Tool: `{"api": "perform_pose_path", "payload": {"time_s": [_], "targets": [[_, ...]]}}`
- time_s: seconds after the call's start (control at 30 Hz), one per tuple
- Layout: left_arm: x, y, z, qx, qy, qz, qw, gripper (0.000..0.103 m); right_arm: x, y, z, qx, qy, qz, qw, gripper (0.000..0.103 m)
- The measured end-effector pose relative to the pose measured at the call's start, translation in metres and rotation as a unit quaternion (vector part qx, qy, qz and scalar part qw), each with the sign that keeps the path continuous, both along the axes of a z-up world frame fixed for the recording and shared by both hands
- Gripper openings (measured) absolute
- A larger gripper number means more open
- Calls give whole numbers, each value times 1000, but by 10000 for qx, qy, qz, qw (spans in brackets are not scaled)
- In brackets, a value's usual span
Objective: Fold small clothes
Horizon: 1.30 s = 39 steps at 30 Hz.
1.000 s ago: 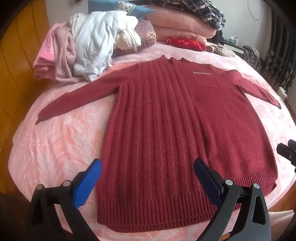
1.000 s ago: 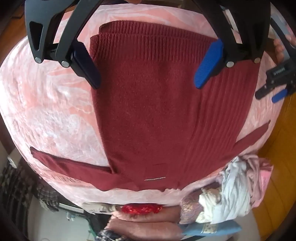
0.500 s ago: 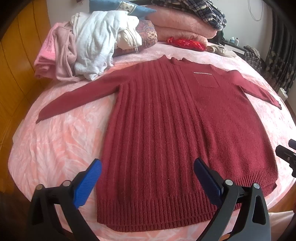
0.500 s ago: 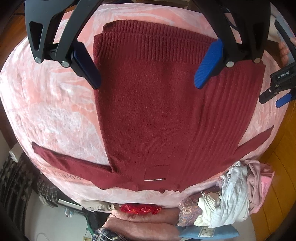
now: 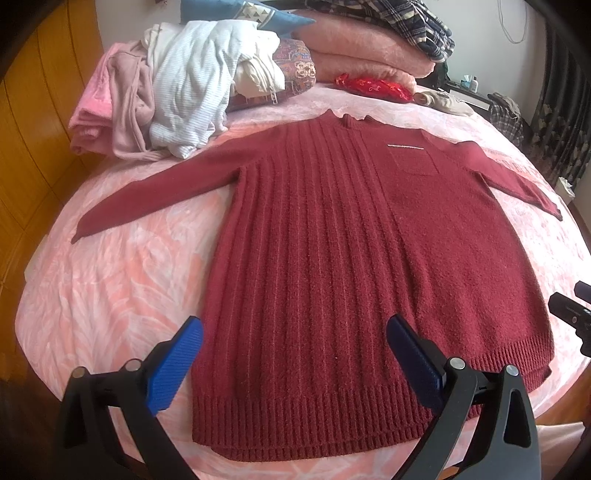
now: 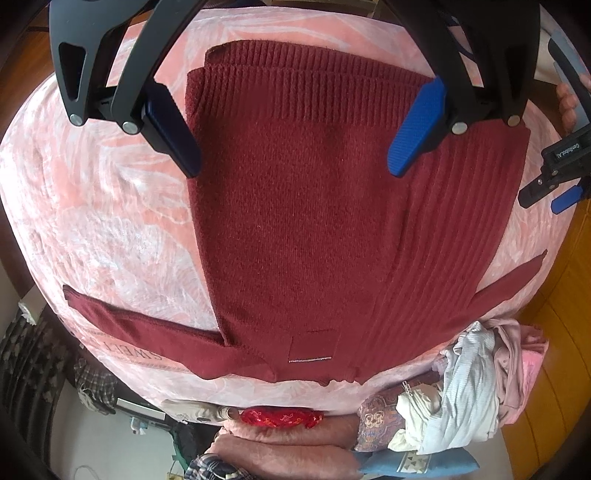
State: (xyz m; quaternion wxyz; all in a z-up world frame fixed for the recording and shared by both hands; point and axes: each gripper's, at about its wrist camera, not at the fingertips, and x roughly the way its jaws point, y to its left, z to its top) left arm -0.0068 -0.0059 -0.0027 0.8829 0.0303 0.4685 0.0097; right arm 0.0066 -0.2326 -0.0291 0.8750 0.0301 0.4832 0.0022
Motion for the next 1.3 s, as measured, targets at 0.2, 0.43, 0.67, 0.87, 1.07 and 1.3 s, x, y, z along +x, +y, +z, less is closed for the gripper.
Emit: {"api": "perform_pose_path", "payload": {"time_s": [0.2, 0.43, 0.67, 0.87, 1.07, 1.3], "targets": [[1, 0, 0, -3, 10, 5, 10000, 99, 0, 0, -4, 3, 43, 26, 10000, 100], [1, 0, 0, 1, 13, 1, 10000, 99, 0, 0, -4, 1, 32, 29, 10000, 100], [0, 0, 0, -11, 28, 20, 10000, 99, 0, 0, -4, 5, 39, 47, 10000, 100], [0, 0, 0, -13, 26, 14, 10000, 99, 0, 1, -5, -11, 42, 58, 10000, 100], [0, -1, 1, -2, 21, 11, 10000, 99, 0, 2, -5, -11, 22, 57, 10000, 100], [0, -1, 1, 4, 20, 7, 10000, 99, 0, 2, -5, -12, 28, 57, 10000, 100]]}}
